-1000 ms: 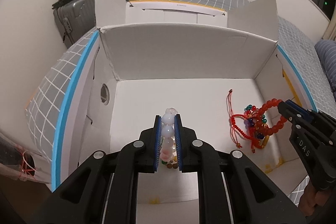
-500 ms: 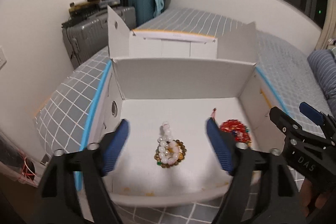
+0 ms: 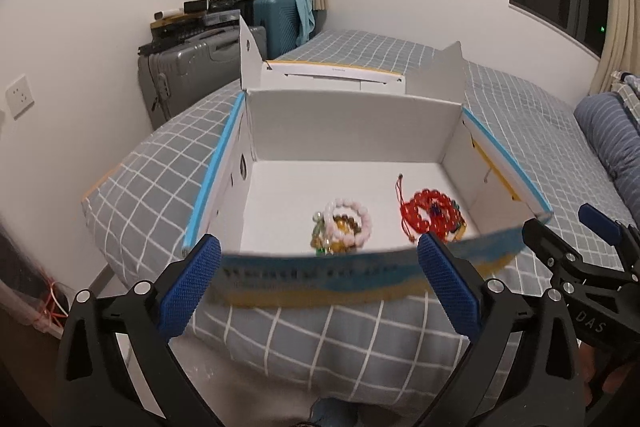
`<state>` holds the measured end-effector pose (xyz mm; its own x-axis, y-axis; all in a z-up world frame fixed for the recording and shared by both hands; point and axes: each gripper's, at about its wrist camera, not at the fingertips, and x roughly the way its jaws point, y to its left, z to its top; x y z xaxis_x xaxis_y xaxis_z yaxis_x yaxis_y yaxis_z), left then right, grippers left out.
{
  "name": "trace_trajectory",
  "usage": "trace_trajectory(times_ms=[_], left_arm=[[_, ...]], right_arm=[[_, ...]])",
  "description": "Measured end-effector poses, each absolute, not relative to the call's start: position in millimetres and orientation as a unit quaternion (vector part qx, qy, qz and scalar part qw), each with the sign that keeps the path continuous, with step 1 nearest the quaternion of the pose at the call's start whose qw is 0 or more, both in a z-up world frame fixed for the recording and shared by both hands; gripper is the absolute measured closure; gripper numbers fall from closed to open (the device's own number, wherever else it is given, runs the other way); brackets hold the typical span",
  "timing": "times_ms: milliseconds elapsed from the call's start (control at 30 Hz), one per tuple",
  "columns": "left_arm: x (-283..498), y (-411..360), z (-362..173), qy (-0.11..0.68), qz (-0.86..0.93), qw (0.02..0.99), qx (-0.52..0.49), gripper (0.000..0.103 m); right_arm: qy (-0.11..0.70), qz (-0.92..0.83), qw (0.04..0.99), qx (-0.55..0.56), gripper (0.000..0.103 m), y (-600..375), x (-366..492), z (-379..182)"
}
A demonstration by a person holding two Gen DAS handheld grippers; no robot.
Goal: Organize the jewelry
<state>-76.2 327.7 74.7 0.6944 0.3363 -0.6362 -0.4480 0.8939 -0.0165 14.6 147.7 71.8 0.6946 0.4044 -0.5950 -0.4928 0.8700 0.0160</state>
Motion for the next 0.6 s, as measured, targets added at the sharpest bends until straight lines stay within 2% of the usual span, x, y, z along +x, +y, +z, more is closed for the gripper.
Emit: trace_trajectory(times_ms=[600], left_arm=[[-88,317,63,0.331,0.219,0.915,-0.074,0.006]], right_arm=[[0.31,0.243,0.916,-0.075,0.008,144,6,63]])
